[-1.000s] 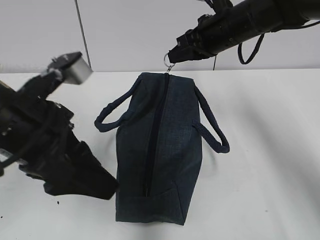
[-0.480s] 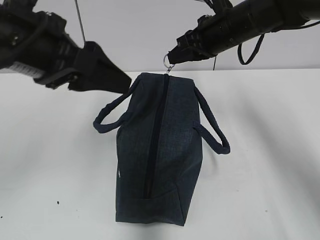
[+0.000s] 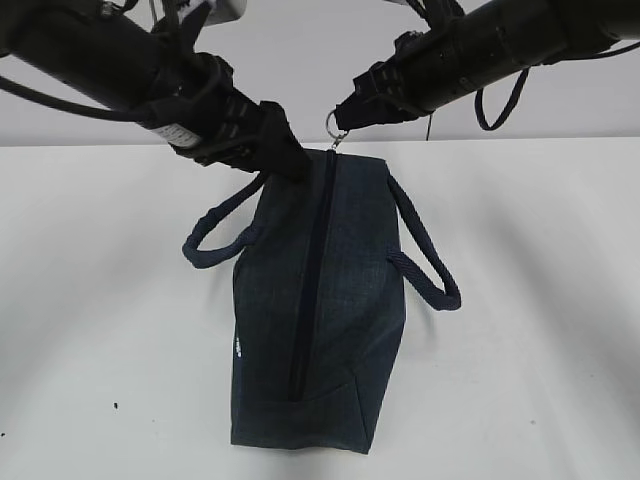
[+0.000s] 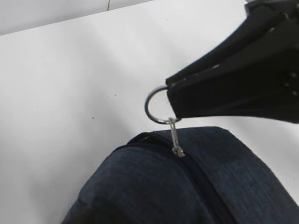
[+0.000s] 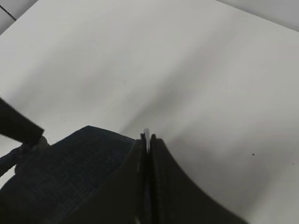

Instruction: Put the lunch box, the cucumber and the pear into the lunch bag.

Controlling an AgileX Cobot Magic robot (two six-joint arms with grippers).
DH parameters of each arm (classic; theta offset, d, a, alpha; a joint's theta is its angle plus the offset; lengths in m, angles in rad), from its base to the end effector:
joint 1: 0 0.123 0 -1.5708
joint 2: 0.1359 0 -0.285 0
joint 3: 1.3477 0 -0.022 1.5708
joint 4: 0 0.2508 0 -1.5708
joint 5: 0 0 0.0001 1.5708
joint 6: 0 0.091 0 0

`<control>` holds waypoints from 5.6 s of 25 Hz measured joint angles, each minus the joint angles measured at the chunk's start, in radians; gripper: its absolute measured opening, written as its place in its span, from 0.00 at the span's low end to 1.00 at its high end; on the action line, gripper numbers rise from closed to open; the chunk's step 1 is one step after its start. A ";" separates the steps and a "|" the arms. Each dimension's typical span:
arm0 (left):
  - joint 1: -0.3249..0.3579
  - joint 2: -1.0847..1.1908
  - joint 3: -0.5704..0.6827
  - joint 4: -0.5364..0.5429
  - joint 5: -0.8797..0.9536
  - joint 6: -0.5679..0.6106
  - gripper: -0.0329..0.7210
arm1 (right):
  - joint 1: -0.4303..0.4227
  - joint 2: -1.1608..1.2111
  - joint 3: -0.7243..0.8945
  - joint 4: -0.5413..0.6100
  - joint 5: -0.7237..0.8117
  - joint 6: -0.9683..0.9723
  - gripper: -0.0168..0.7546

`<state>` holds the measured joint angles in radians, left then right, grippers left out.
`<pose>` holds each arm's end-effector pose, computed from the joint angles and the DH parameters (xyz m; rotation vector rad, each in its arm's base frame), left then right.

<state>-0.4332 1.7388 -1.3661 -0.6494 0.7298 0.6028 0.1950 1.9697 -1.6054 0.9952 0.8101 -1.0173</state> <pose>0.3327 -0.1943 0.2799 0.8125 2.3472 -0.6611 0.4238 0.1401 0.2691 -0.7520 2.1567 0.7632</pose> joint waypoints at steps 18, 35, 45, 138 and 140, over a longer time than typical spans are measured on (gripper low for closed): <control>-0.001 0.116 -0.098 0.079 0.008 -0.053 0.05 | -0.001 0.015 -0.048 0.000 0.031 0.002 0.03; 0.003 0.060 -0.097 -0.025 0.073 0.114 0.05 | -0.033 0.103 -0.068 0.074 0.083 0.010 0.03; 0.008 0.060 -0.141 -0.039 0.171 0.166 0.05 | -0.069 0.129 -0.076 0.136 0.156 0.013 0.03; 0.079 0.026 -0.257 0.182 0.123 -0.062 0.58 | -0.147 -0.054 -0.163 -0.460 0.322 0.447 0.61; 0.080 -0.004 -0.257 0.246 0.157 -0.102 0.58 | -0.147 -0.081 -0.163 -0.499 0.357 0.487 0.61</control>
<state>-0.3536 1.7348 -1.6234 -0.4032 0.8867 0.5012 0.0479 1.8887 -1.7682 0.4961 1.1670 -0.5299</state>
